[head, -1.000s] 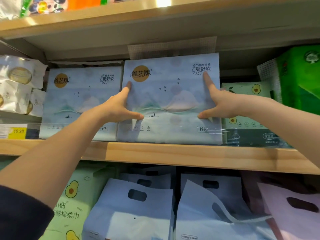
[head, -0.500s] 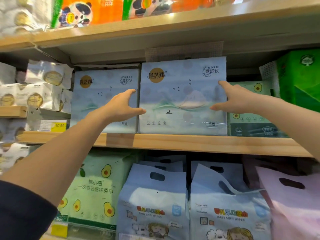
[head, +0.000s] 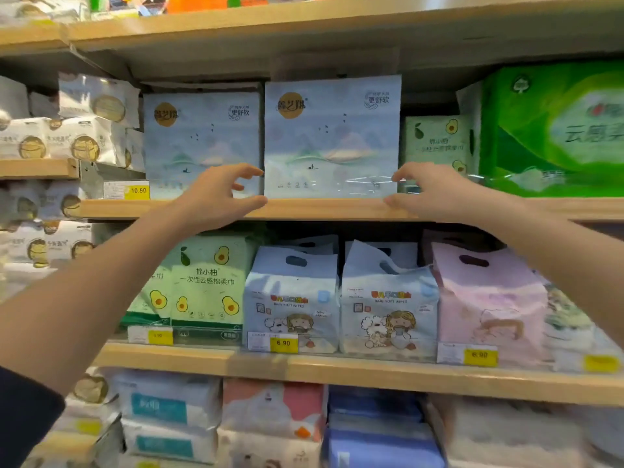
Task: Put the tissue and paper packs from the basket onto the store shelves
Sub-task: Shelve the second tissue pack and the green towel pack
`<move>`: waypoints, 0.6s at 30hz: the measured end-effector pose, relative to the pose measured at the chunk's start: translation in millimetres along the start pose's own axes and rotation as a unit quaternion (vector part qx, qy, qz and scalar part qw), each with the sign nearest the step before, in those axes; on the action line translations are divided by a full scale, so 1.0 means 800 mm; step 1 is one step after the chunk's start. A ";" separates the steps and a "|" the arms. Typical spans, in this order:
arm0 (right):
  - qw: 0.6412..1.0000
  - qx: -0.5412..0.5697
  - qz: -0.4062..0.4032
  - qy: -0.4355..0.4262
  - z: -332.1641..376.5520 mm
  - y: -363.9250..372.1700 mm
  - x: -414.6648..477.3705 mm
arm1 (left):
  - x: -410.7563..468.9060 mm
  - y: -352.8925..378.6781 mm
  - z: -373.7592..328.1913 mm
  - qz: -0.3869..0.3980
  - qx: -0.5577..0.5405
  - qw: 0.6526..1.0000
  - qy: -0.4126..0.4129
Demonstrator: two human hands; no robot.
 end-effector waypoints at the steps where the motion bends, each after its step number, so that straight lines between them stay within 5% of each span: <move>1: 1.000 0.008 0.007 -0.002 0.000 0.006 -0.016 | -0.017 0.004 -0.003 0.013 0.004 1.000 -0.005; 9: 0.992 0.073 0.095 -0.030 0.007 0.067 -0.172 | -0.171 0.042 -0.040 0.107 0.158 0.981 -0.028; 18: 0.974 0.106 0.201 -0.011 -0.014 0.133 -0.368 | -0.376 0.123 -0.083 0.255 0.137 0.954 -0.072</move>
Point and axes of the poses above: each hand's wrist, its own x-axis towards the middle knuckle, its own y-axis out of the palm, z = x × y, the point moved 10 cm from there along x, towards the middle knuckle, and after that the axes turned 3 degrees about z, right-handed, at the moved point
